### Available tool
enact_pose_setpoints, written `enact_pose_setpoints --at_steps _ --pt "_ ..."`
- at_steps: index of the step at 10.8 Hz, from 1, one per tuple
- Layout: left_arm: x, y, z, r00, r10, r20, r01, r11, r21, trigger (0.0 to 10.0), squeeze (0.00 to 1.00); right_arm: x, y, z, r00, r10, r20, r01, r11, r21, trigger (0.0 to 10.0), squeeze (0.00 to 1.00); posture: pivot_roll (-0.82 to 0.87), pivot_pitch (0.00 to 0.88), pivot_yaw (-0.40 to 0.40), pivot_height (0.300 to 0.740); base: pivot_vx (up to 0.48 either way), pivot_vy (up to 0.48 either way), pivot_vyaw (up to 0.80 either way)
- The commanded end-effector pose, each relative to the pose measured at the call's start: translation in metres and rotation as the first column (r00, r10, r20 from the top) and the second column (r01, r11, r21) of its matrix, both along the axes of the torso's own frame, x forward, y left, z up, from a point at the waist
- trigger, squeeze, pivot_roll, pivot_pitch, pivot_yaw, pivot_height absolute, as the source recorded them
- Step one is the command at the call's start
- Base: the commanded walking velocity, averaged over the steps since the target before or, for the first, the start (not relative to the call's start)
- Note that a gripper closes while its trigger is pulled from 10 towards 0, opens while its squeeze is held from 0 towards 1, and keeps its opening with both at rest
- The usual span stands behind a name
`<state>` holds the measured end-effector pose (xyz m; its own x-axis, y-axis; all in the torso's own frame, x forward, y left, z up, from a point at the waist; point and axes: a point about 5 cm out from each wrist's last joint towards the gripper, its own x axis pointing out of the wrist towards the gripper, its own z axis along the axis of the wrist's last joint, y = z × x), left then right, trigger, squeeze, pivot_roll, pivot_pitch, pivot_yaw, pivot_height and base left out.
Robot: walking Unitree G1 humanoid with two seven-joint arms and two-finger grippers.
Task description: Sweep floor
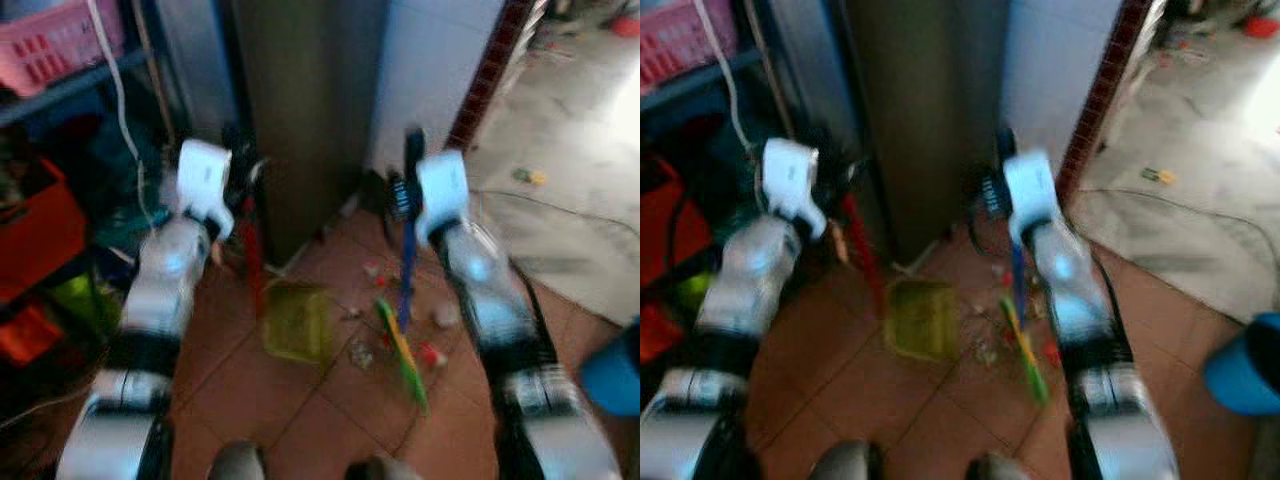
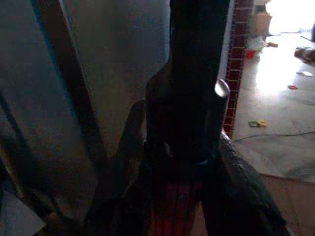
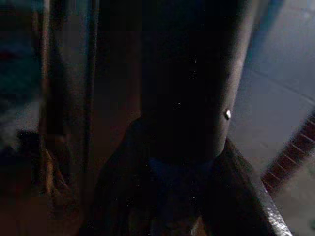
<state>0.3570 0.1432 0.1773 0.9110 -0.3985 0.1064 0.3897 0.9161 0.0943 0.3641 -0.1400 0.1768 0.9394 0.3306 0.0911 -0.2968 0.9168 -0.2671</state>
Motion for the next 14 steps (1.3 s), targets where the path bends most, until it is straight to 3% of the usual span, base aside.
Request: enact_pose_setpoints --at_steps 1,2,3,4,5,6,7,8,9,10,13,14 --pt "-0.001 -0.001 0.004 0.999 -0.037 0.005 0.037 0.999 0.008 10.0 0.0 0.004 -0.003 0.007 1.0 0.019 0.023 -0.02 1.0 0.015 10.0 0.0 0.03 0.0 0.081 0.74 0.0 0.0 0.0" --pt "0.001 0.0 0.001 0.999 -0.016 -0.048 0.013 0.997 -0.072 10.0 0.0 0.016 -0.01 0.009 0.999 -0.045 -0.019 0.046 0.998 0.052 10.0 0.0 0.02 0.0 0.097 0.74 0.0 0.0 0.0" --pt "0.001 -0.005 0.008 1.0 0.01 -0.003 -0.01 0.995 -0.096 10.0 0.0 0.022 -0.016 0.025 0.993 -0.1 0.058 0.098 0.994 0.04 10.0 0.0 0.02 0.0 0.077 0.74 0.0 0.0 0.0" --pt "-0.004 -0.01 -0.002 0.999 0.046 -0.008 -0.047 0.989 -0.141 10.0 0.0 0.021 -0.026 0.02 0.976 -0.212 0.059 0.203 0.971 0.128 10.0 0.0 0.0 0.0 0.064 0.74 0.0 0.0 0.0" --pt "-0.007 -0.009 -0.012 0.995 0.102 -0.022 -0.104 0.983 -0.149 10.0 0.0 0.012 -0.029 0.008 0.963 -0.269 0.026 0.255 0.938 0.233 10.0 0.0 -0.01 0.0 0.069 0.74 0.0 0.0 0.0" --pt "-0.01 -0.014 -0.01 0.995 0.103 -0.012 -0.104 0.981 -0.166 10.0 0.0 0.0 -0.023 -0.001 0.964 -0.263 0.029 0.246 0.934 0.26 10.0 0.0 0.0 0.0 0.069 0.74 0.0 0.0 0.0" --pt "-0.015 -0.015 -0.011 0.995 0.1 0.012 -0.097 0.985 -0.142 10.0 0.0 -0.012 -0.016 -0.02 0.965 -0.26 0.018 0.25 0.943 0.218 10.0 0.0 0.02 0.0 0.072 0.74 0.0 0.0 0.0" --pt "-0.018 -0.015 -0.01 0.993 0.117 0.035 -0.112 0.986 -0.127 10.0 0.0 -0.014 -0.019 -0.025 0.954 -0.299 -0.021 0.296 0.925 0.238 10.0 0.0 0.03 0.0 0.053 0.74 0.0 0.0 0.0" --pt "-0.022 -0.012 -0.01 0.988 0.145 0.045 -0.137 0.98 -0.146 10.0 0.0 -0.017 -0.023 -0.022 0.951 -0.309 0.017 0.3 0.935 0.186 10.0 0.0 0.03 0.0 0.046 0.74 0.0 0.0 0.0" --pt "-0.025 -0.009 -0.013 0.982 0.183 0.048 -0.174 0.973 -0.155 10.0 0.0 -0.019 -0.032 -0.02 0.943 -0.334 0.017 0.321 0.919 0.229 10.0 0.0 0.02 0.0 0.033 0.74 0.0 0.0 0.0" --pt "-0.031 -0.006 -0.014 0.978 0.203 0.056 -0.194 0.972 -0.134 10.0 0.0 -0.029 -0.044 -0.017 0.929 -0.359 0.093 0.343 0.926 0.158 10.0 0.0 0.01 0.0 0.044 0.74 0.0 0.0 0.0" --pt "-0.035 -0.004 -0.017 0.974 0.206 0.089 -0.2 0.977 -0.077 10.0 0.0 -0.033 -0.051 -0.016 0.914 -0.393 0.1 0.375 0.913 0.161 10.0 0.0 0.0 0.0 0.052 0.74 0.0 0.0 0.0"
